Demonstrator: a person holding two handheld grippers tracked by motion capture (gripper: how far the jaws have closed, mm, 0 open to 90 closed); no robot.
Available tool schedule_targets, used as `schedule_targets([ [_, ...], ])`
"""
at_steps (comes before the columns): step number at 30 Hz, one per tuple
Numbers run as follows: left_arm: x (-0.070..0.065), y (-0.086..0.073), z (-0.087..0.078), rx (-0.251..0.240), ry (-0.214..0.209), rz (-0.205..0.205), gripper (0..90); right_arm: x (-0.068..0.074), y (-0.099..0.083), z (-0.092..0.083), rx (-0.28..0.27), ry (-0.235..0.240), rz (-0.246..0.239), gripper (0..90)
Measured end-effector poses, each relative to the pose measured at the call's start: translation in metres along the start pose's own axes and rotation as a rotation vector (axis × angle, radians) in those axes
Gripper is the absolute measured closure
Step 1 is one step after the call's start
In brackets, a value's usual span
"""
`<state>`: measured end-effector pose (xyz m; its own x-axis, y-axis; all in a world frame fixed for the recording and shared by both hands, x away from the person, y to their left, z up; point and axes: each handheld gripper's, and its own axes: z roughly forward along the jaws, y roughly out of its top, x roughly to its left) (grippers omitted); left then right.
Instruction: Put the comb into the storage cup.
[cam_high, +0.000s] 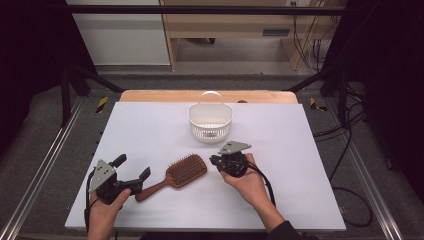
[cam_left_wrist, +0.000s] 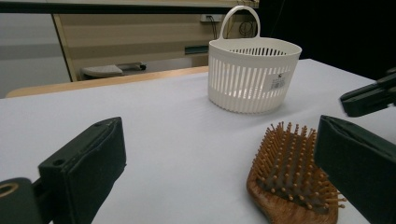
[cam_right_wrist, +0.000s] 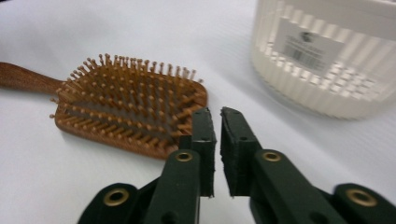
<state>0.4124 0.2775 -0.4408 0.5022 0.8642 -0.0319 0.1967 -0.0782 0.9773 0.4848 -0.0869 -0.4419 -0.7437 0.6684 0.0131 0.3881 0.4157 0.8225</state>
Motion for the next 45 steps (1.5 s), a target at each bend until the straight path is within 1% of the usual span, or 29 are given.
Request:
schedule_targets([
  [3, 0.000, 0.000, 0.000, 0.006, 0.003, 0.006, 3.1, -0.008, -0.010, -0.019, -0.046, -0.021, 0.022, 77.1],
  [5, -0.001, 0.001, 0.000, 0.009, -0.002, 0.015, 3.3, -0.013, -0.016, -0.031, -0.077, -0.035, 0.028, 69.2],
  [6, -0.002, 0.001, -0.001, 0.011, -0.003, 0.021, 3.6, -0.015, -0.020, -0.036, -0.089, -0.046, 0.029, 64.0],
  [7, -0.002, 0.001, -0.001, 0.015, -0.008, 0.026, 4.6, -0.018, -0.023, -0.040, -0.096, -0.061, 0.039, 57.9],
  [9, -0.003, 0.002, -0.001, 0.022, -0.010, 0.033, 6.8, -0.023, -0.029, -0.050, -0.128, -0.089, 0.059, 48.2],
  [11, -0.004, 0.002, -0.001, 0.034, -0.017, 0.039, 7.0, -0.028, -0.033, -0.060, -0.158, -0.131, 0.071, 36.3],
  [14, -0.005, 0.002, 0.000, 0.048, -0.022, 0.044, 7.6, -0.036, -0.037, -0.076, -0.202, -0.182, 0.088, 23.1],
  [16, -0.005, 0.002, 0.000, 0.061, -0.030, 0.039, 7.6, -0.039, -0.042, -0.088, -0.238, -0.215, 0.102, 16.0],
  [17, -0.006, 0.002, 0.001, 0.067, -0.036, 0.040, 7.6, -0.041, -0.044, -0.094, -0.254, -0.232, 0.112, 14.0],
  [19, -0.007, 0.002, 0.001, 0.084, -0.028, 0.054, 8.2, -0.043, -0.051, -0.105, -0.292, -0.261, 0.129, 9.8],
  [20, -0.008, 0.002, 0.002, 0.095, -0.023, 0.060, 8.1, -0.045, -0.054, -0.110, -0.296, -0.271, 0.137, 8.1],
  [22, -0.009, 0.001, 0.003, 0.106, -0.024, 0.063, 7.9, -0.046, -0.060, -0.119, -0.314, -0.287, 0.141, 7.0],
  [24, -0.010, 0.002, 0.003, 0.105, -0.029, 0.061, 7.5, -0.046, -0.065, -0.125, -0.329, -0.308, 0.132, 6.3],
  [26, -0.012, 0.002, 0.004, 0.104, -0.039, 0.062, 7.2, -0.047, -0.070, -0.129, -0.341, -0.316, 0.121, 6.2],
  [29, -0.015, 0.003, 0.004, 0.114, -0.049, 0.078, 5.6, -0.051, -0.072, -0.130, -0.357, -0.306, 0.128, 6.6],
  [31, -0.018, 0.004, 0.006, 0.140, -0.050, 0.090, 5.0, -0.052, -0.073, -0.128, -0.356, -0.300, 0.130, 7.1],
  [34, -0.022, 0.005, 0.009, 0.177, -0.064, 0.105, 4.0, -0.054, -0.075, -0.126, -0.350, -0.290, 0.136, 7.1],
  [36, -0.026, 0.006, 0.011, 0.201, -0.069, 0.123, 3.4, -0.054, -0.075, -0.125, -0.345, -0.286, 0.131, 6.9],
  [37, -0.026, 0.006, 0.011, 0.201, -0.069, 0.123, 3.0, -0.054, -0.075, -0.125, -0.346, -0.283, 0.130, 6.9],
  [38, -0.030, 0.007, 0.012, 0.224, -0.067, 0.139, 2.6, -0.053, -0.075, -0.125, -0.348, -0.280, 0.129, 7.0],
  [40, -0.033, 0.008, 0.013, 0.246, -0.067, 0.151, 2.5, -0.054, -0.075, -0.124, -0.344, -0.279, 0.121, 7.4],
  [45, -0.038, 0.011, 0.016, 0.304, -0.095, 0.173, 2.7, -0.054, -0.076, -0.122, -0.334, -0.272, 0.126, 7.7],
])
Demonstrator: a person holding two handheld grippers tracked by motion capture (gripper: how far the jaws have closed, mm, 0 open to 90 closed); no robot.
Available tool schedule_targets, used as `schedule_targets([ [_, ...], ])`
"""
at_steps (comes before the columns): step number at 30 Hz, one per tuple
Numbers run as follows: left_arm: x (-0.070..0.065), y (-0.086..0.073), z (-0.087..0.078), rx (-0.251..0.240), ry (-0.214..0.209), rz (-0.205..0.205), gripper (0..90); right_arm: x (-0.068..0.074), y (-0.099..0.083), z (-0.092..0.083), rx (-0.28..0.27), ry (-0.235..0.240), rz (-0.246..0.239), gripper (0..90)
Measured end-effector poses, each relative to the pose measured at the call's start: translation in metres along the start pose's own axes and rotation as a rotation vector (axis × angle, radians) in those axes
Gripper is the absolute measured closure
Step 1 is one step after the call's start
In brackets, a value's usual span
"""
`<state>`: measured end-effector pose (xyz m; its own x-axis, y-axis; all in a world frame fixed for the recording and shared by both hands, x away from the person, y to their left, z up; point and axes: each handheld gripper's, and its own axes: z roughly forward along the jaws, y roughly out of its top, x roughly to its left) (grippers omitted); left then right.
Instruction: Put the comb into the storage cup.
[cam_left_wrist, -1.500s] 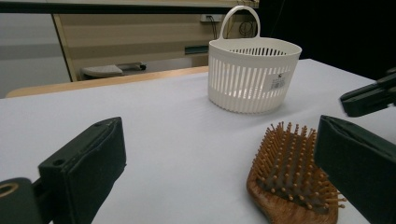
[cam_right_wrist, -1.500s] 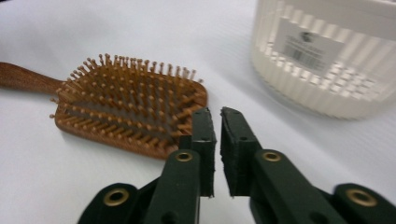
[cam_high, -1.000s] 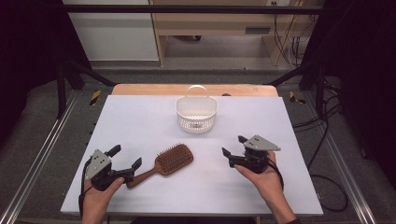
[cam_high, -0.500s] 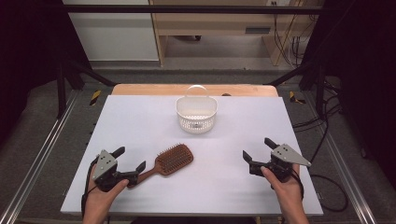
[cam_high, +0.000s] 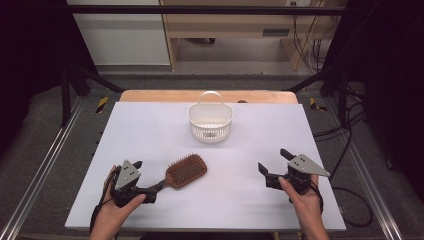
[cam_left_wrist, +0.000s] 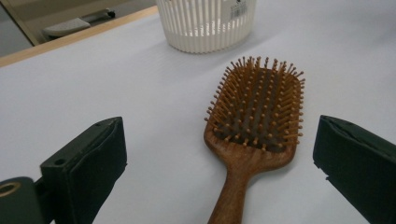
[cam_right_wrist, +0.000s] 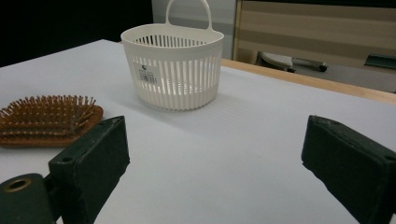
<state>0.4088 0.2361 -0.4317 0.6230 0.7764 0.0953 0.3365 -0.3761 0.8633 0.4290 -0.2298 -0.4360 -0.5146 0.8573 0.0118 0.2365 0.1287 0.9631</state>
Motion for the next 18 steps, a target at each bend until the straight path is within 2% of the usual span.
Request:
schedule_targets([
  [5, -0.004, 0.006, 0.001, 0.052, -0.026, 0.016, 3.6, 0.001, -0.001, 0.001, 0.007, 0.008, -0.002, 7.6],
  [11, -0.007, 0.014, 0.003, 0.123, -0.026, 0.078, 4.9, 0.002, -0.001, 0.004, 0.014, 0.012, 0.001, 7.3],
  [13, -0.006, 0.015, 0.004, 0.141, -0.030, 0.075, 4.9, 0.004, -0.002, 0.004, 0.017, 0.016, -0.003, 7.2],
  [18, -0.006, 0.018, 0.011, 0.206, -0.072, 0.095, 9.2, 0.004, -0.002, 0.006, 0.023, 0.018, -0.011, 7.1],
])
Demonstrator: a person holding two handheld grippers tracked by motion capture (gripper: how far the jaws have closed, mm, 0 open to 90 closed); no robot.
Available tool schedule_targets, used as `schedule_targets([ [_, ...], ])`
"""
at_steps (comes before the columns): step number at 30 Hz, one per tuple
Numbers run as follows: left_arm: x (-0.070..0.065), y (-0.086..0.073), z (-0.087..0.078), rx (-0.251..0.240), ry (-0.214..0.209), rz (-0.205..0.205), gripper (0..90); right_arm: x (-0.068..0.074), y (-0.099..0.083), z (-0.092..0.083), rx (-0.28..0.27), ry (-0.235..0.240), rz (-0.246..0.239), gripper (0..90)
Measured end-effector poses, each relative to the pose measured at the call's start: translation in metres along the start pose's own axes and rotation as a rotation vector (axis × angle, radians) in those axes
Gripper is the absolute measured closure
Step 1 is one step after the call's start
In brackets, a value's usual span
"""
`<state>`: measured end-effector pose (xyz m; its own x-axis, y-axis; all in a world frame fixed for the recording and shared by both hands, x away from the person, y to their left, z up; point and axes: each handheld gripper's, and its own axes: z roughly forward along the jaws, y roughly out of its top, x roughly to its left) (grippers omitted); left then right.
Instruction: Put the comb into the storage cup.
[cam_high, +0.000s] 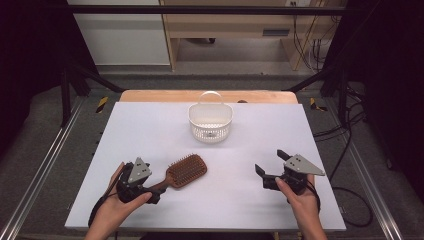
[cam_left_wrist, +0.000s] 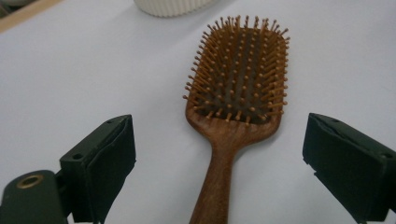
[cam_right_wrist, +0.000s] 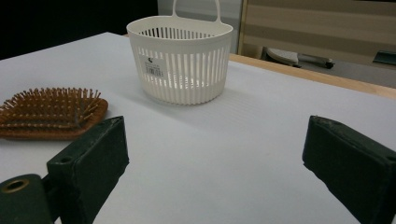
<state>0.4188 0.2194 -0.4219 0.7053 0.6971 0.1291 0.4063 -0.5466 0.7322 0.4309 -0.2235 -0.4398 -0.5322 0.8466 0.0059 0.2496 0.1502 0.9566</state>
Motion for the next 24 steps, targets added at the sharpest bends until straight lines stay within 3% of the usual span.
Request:
schedule_targets([
  [11, -0.006, 0.014, 0.024, 0.099, -0.037, 0.003, 8.0, 0.001, -0.001, 0.002, 0.005, 0.002, 0.013, 6.2],
  [16, -0.006, 0.013, 0.028, 0.114, -0.051, 0.020, 7.3, 0.002, -0.001, 0.002, 0.006, 0.001, 0.017, 5.8],
  [19, -0.005, 0.010, 0.026, 0.106, -0.031, 0.005, 6.0, 0.002, -0.001, 0.002, 0.004, -0.001, 0.021, 5.8],
  [24, -0.004, 0.006, 0.026, 0.128, -0.041, -0.005, 4.8, 0.002, -0.001, 0.001, 0.005, -0.004, 0.021, 5.8],
])
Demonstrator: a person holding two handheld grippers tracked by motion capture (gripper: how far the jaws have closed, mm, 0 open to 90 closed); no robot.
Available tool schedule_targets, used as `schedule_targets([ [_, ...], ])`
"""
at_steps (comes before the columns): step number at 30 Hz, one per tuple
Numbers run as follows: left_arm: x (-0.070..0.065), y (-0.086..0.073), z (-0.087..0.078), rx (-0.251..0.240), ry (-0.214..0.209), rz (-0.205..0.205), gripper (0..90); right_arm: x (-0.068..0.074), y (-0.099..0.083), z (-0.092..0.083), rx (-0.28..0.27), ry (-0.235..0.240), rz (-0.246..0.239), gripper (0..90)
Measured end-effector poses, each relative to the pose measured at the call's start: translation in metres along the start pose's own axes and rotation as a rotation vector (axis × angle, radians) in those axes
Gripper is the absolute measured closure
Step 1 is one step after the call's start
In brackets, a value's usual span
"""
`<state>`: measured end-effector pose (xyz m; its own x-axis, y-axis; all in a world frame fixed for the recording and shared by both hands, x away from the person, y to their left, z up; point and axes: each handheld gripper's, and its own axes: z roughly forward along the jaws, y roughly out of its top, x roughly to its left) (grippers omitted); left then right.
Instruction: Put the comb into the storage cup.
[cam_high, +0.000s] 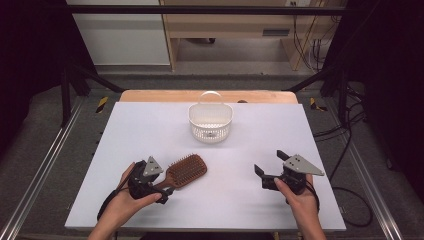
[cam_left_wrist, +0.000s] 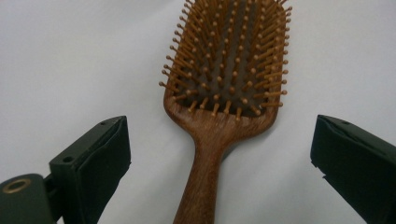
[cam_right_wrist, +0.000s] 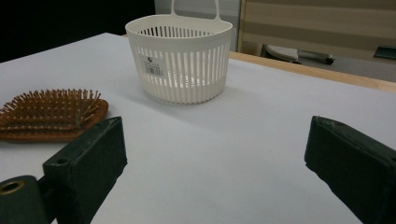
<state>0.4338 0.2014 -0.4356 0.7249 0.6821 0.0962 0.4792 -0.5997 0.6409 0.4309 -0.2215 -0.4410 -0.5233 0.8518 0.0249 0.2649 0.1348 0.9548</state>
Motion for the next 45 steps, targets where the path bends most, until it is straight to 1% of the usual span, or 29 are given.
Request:
schedule_targets([
  [4, -0.002, -0.003, 0.003, 0.022, -0.013, 0.003, 5.2, -0.001, 0.000, 0.000, -0.003, -0.004, 0.006, 5.8],
  [9, -0.004, -0.006, 0.008, 0.048, -0.028, 0.020, 7.4, -0.002, 0.000, 0.000, 0.001, -0.002, 0.010, 5.8],
  [11, -0.005, -0.006, 0.009, 0.053, -0.028, 0.024, 7.4, -0.001, 0.000, 0.001, 0.004, -0.002, 0.010, 5.8],
  [15, -0.004, -0.008, 0.010, 0.069, -0.022, 0.018, 9.1, 0.000, 0.000, 0.000, 0.005, 0.002, 0.007, 5.8],
  [19, -0.002, -0.010, 0.010, 0.078, -0.030, -0.003, 12.4, -0.002, 0.000, 0.000, 0.006, 0.001, 0.011, 5.8],
  [21, -0.001, -0.010, 0.010, 0.080, -0.040, -0.007, 16.3, -0.002, 0.000, 0.000, 0.004, 0.002, 0.011, 5.9],
  [23, -0.001, -0.011, 0.009, 0.082, -0.044, -0.011, 18.3, -0.002, 0.000, -0.001, 0.004, 0.003, 0.011, 5.9],
  [24, 0.001, -0.012, 0.009, 0.086, -0.053, -0.021, 19.4, -0.003, 0.000, -0.001, 0.006, 0.004, 0.011, 5.9],
  [26, 0.004, -0.014, 0.010, 0.103, -0.073, -0.035, 24.8, -0.003, 0.000, 0.000, 0.005, 0.004, 0.013, 5.9],
  [27, 0.005, -0.014, 0.010, 0.108, -0.077, -0.041, 25.4, -0.003, 0.000, 0.000, 0.004, 0.004, 0.014, 6.0],
  [30, 0.007, -0.016, 0.010, 0.112, -0.084, -0.054, 30.7, -0.002, 0.000, 0.000, 0.008, 0.006, 0.011, 6.0],
  [36, 0.009, -0.015, 0.009, 0.113, -0.092, -0.046, 37.3, -0.002, 0.000, 0.000, 0.008, 0.009, 0.014, 6.1],
  [41, 0.009, -0.016, 0.014, 0.146, -0.084, -0.031, 45.8, -0.002, 0.000, 0.001, 0.011, 0.012, 0.011, 6.3],
  [45, 0.011, -0.017, 0.014, 0.146, -0.090, -0.033, 51.2, -0.001, 0.000, 0.001, 0.012, 0.013, 0.009, 6.3],
])
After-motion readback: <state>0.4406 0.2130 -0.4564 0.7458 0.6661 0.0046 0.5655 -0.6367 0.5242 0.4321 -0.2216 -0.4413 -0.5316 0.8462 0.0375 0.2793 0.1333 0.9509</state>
